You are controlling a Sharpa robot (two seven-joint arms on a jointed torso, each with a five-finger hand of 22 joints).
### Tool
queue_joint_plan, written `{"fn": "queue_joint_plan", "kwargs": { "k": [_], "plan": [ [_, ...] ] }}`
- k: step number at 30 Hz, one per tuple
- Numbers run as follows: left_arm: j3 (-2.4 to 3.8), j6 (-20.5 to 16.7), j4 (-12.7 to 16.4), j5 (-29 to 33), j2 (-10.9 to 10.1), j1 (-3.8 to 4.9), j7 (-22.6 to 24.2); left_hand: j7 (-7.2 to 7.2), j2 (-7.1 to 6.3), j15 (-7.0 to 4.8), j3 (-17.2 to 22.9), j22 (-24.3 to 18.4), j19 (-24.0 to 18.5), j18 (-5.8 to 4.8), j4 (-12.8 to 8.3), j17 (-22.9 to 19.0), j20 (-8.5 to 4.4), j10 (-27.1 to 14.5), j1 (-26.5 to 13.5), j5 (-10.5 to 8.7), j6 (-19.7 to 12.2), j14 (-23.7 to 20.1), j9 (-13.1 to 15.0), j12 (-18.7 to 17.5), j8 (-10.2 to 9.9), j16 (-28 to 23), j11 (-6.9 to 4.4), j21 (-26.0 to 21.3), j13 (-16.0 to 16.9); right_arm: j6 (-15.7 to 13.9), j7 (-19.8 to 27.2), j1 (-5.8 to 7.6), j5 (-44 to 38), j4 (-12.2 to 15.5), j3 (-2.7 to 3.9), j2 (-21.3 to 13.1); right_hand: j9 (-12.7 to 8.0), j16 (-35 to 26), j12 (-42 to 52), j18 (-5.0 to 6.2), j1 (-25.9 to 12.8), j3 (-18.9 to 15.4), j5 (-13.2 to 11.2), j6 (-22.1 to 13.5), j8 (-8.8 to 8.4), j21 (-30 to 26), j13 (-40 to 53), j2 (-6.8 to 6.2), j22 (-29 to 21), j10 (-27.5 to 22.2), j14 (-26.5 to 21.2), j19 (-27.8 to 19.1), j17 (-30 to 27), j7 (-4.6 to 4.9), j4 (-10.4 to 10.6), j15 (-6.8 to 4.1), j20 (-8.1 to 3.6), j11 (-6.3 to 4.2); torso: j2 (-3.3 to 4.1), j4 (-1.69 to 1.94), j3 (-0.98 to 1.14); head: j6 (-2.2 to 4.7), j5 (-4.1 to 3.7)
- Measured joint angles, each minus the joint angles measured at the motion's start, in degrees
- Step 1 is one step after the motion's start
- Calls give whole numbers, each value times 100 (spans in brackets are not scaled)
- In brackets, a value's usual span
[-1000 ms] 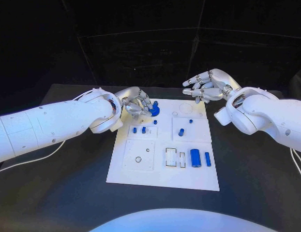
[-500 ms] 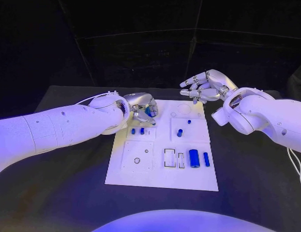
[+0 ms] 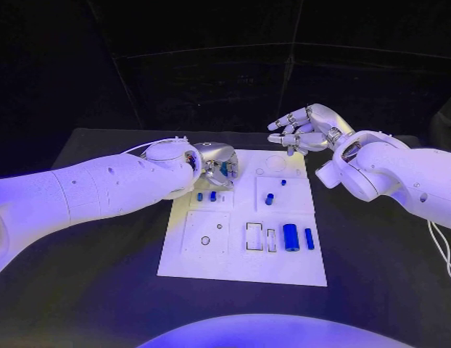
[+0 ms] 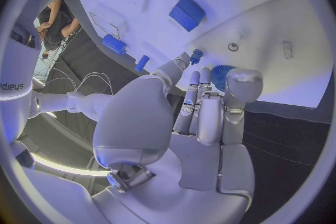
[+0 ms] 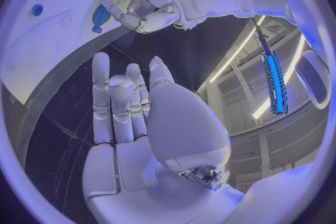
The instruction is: Assemble the parts on the task board
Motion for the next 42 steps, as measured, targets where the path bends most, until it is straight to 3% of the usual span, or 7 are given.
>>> {"fn": "queue_joint_plan", "kwargs": {
  "k": [5, 6, 7, 27, 33, 35, 42],
  "plan": [
    [-1, 136, -60, -79, 35, -3, -44, -11, 66, -12, 64, 161, 45, -7, -14, -16, -45, 154, 66, 0, 132, 12, -26, -19, -25, 0, -32, 148, -60, 0, 1, 0, 0, -5, 0, 10, 0, 0, 0, 0, 0, 0, 0, 0, 0, 0, 0, 0, 0, 0, 0, 0, 10, 0, 0, 0, 0, 0, -1, 2, 1, -9, -7],
    [-1, 160, -69, -90, 39, -4, -53, -27, 66, -23, 65, 194, 53, -80, -14, -21, -52, 183, 66, 0, 148, 19, -29, -24, -25, 0, -41, 182, -73, 1, 1, 0, 0, -6, 0, 11, 0, 0, 0, 0, 0, 0, 0, 0, 0, 0, 0, 0, 0, 0, 0, 0, 12, 0, 0, 0, 0, 0, -1, 2, 1, -13, -9],
    [-1, 185, -78, -103, 44, -5, -62, -17, 66, -35, 80, 220, 53, -85, -29, -25, -52, 209, 66, 0, 162, 8, -36, -48, -25, 0, -46, 203, -86, 1, 1, 0, 0, -6, 0, 11, 0, 0, 0, 0, 0, 0, 0, 0, 0, 0, 0, 0, 1, 0, 0, 0, 12, 0, 0, 0, 0, 0, -1, 2, 1, -16, -10],
    [16, 311, -178, -270, 158, 1, -105, -49, 117, -64, 224, 468, 113, -85, -47, -77, -71, 490, 117, 0, 295, 21, -129, -195, -177, 0, -80, 402, -253, 1, 2, 0, 0, -14, 0, 35, 0, 0, 0, 0, 0, 0, 0, 0, 0, 0, 1, 0, 1, 0, 0, 0, 11, 0, 0, 0, 0, 0, -4, 5, 4, -16, -23],
    [17, 302, -180, -286, 176, -8, -102, -83, 218, -135, 399, 642, 164, -84, -66, -107, -122, 783, 218, 0, 578, 10, -141, -241, -204, 22, -141, 579, -308, 3, 2, 0, 0, -14, 0, 39, 0, 0, 0, 0, 0, 0, 0, 0, 0, 0, 1, 0, 1, 0, 0, 0, 11, 0, 0, 0, 0, 0, -4, 5, 4, -10, -23],
    [17, 283, -173, -288, 163, -15, -102, -99, 261, -135, 474, 694, 166, -145, -106, -119, -124, 903, 262, -1, 676, 10, -140, -306, -213, 22, -161, 607, -331, 3, 3, 0, 0, -13, 0, 39, 0, 0, 0, 0, 0, 0, 0, 0, 0, 0, 2, 0, 1, 0, 0, 0, 10, 0, 0, 0, 0, 0, -5, 5, 4, -5, -29],
    [17, 151, -57, -289, -20, -37, -101, -78, 300, -135, 595, 773, 185, -141, -181, -128, -144, 980, 310, -4, 716, 10, -145, -417, -249, 22, -164, 670, -378, 5, 4, 0, 0, -12, 0, 37, 0, 0, 0, 0, 0, 0, 0, 0, 0, 0, 2, 0, 1, 0, 0, 0, 10, 0, 0, 0, 0, 0, -12, 12, 2, 22, -40]
  ]
}}
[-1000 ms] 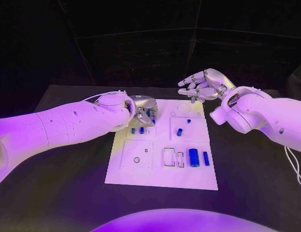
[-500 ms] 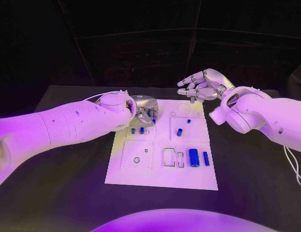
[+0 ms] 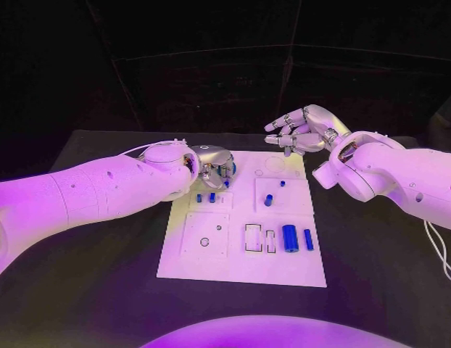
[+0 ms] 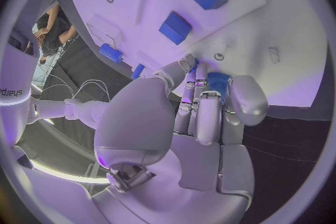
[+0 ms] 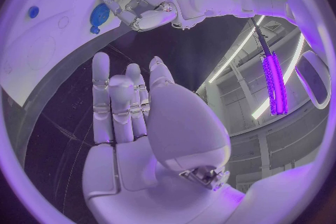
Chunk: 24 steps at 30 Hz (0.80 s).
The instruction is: Assemble the parts on the task board
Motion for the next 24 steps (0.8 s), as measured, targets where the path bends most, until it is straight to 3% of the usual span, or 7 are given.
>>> {"fn": "queue_joint_plan", "kwargs": {
  "k": [3, 9, 14, 24],
  "plan": [
    [48, -68, 87, 22, -98, -11, 0, 7, 0, 0, 0, 71, 0, 1, 0, -34, 0, 3, 0, 0, 7, 0, -11, -40, -38, 0, 3, 79, -11, 0, 1, 0, 0, -3, 0, -1, 0, 0, 0, 0, 0, 0, 0, 0, 0, 0, 0, 0, 0, 0, 0, 0, 0, 0, 0, 0, 0, 0, -1, 1, 0, 20, -2],
    [215, -226, 347, 157, -269, -1, 19, 27, 0, 0, 0, 161, 0, 1, 0, -115, 0, 21, 0, 0, 26, 0, -20, -88, -43, 0, 21, 156, -25, 0, 2, 0, 0, -7, 0, -6, 0, 0, 0, 0, 0, 0, 0, 0, 0, 0, 0, 0, 0, 0, 0, 0, 0, 0, 0, 0, 0, 0, -2, 0, -1, 56, -7],
    [317, -288, 574, 314, -536, 3, 35, 12, -38, 0, 0, 170, 0, 2, 0, -142, 0, 62, -38, 0, 52, 0, -21, -116, -70, 0, 20, 156, -35, 1, 4, 0, 0, -8, 0, -14, 0, 0, 0, 0, 0, 0, 0, 0, 0, 0, 0, 0, 1, 0, 0, 0, -1, 0, 0, 0, 0, 0, -2, 0, -1, 71, -7],
    [360, -270, 743, 580, -1054, 9, 38, 17, -64, 0, 0, 194, 0, 3, 0, -152, 0, 97, -64, 0, 59, 0, -22, -161, -93, 0, 15, 165, -55, 3, 4, 0, 0, -8, 0, -39, 0, 0, 0, 0, 0, 0, 0, 0, 0, 0, 1, 0, 1, 0, 0, 0, -1, 0, 0, 0, 0, 0, -2, 9, -4, 86, -7]
  ]
}}
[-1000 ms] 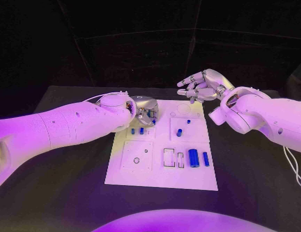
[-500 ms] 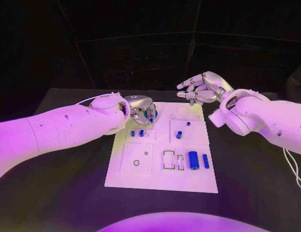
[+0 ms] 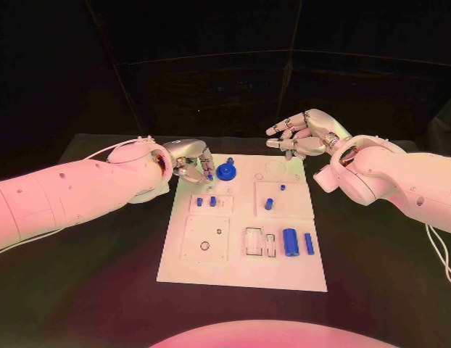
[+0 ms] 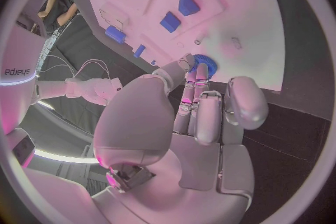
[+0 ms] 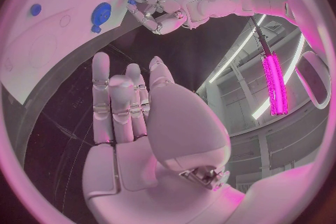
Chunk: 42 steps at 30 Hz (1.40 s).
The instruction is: Assemble the parts on the task board
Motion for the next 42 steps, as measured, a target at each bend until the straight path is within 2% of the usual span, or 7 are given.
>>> {"fn": "queue_joint_plan", "kwargs": {
  "k": [5, 20, 40, 42],
  "plan": [
    [2, 85, -21, 71, -23, 1, -14, 2, -13, 0, 0, 12, 0, 2, 0, -17, 0, 5, -56, 0, 2, 0, -14, -59, -40, 0, 5, 21, -19, 1, -1, 0, 0, 0, 0, 0, 0, 0, 0, 0, 0, 0, 0, 0, 0, 0, 0, 0, 0, 0, 0, 0, 0, 0, 0, 0, 0, 0, 8, -3, 0, -9, 14],
    [-10, 357, -273, 139, 136, -56, -79, 2, -13, 0, 0, 11, 0, 4, 0, -36, 0, 4, -55, 1, 2, 0, -22, -83, -61, -27, 6, 21, -25, 5, -2, -1, 0, -3, 0, 18, 0, 0, 0, 0, 0, 0, 0, 0, 0, 0, 0, 0, 0, 0, 0, 0, -1, 0, 0, 0, 0, 0, 16, -22, 6, -28, 34],
    [-15, 519, -302, 151, 223, -98, -102, 0, -14, 1, 0, 10, 0, 6, 0, -43, 0, 4, -55, 1, -1, 0, -24, -83, -61, -27, 6, 21, -30, 5, -3, -1, 0, -2, 0, 34, 0, 0, 0, 0, 0, 0, 0, 0, 0, 0, 0, 0, 0, 0, 0, 0, -1, 0, 0, 0, 0, 0, 11, -16, 3, -51, 29],
    [-15, 520, -302, 152, 227, -99, -102, 0, -14, 1, 0, 10, 0, -58, 0, -43, 0, 4, -55, 1, -1, 0, -24, -83, -61, -27, 6, 21, -30, 5, -3, -1, 0, -4, 0, 36, 0, 0, 0, 0, 0, 0, 0, 0, 0, 0, 0, 0, 0, 0, 0, 0, -1, 0, 0, 0, 0, 0, 11, -16, 3, -57, 29]
  ]
}}
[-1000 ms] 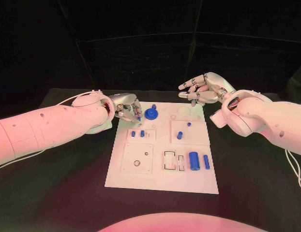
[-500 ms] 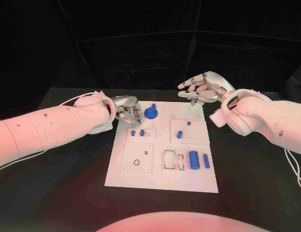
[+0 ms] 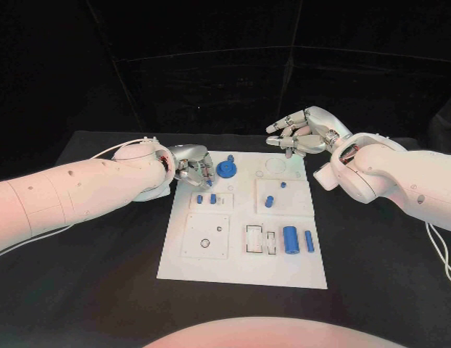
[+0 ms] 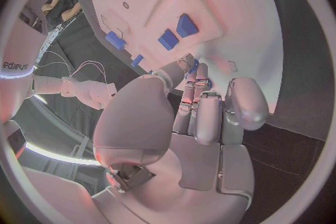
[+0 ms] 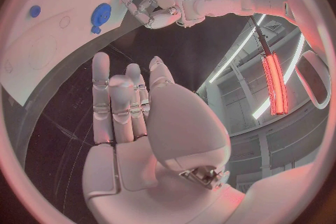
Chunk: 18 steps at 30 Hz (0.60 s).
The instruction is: Assemble the parts on the task board
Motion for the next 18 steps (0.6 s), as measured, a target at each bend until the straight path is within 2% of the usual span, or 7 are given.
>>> {"fn": "queue_joint_plan", "kwargs": {
  "k": [18],
  "plan": [
    [-1, 72, -37, -35, 61, -6, -22, 0, -30, 0, 0, 1, 0, 0, 0, 1, 0, 0, -30, 1, -1, 0, -4, -43, -32, 0, 0, 0, -11, 3, 0, 0, 0, -2, 0, 7, 0, 0, 0, 0, 0, 0, 0, 0, 0, 0, 0, 0, 0, 0, 0, 0, 0, 0, 0, 0, 0, 0, -2, 0, 2, -11, -3]
  ]
}}
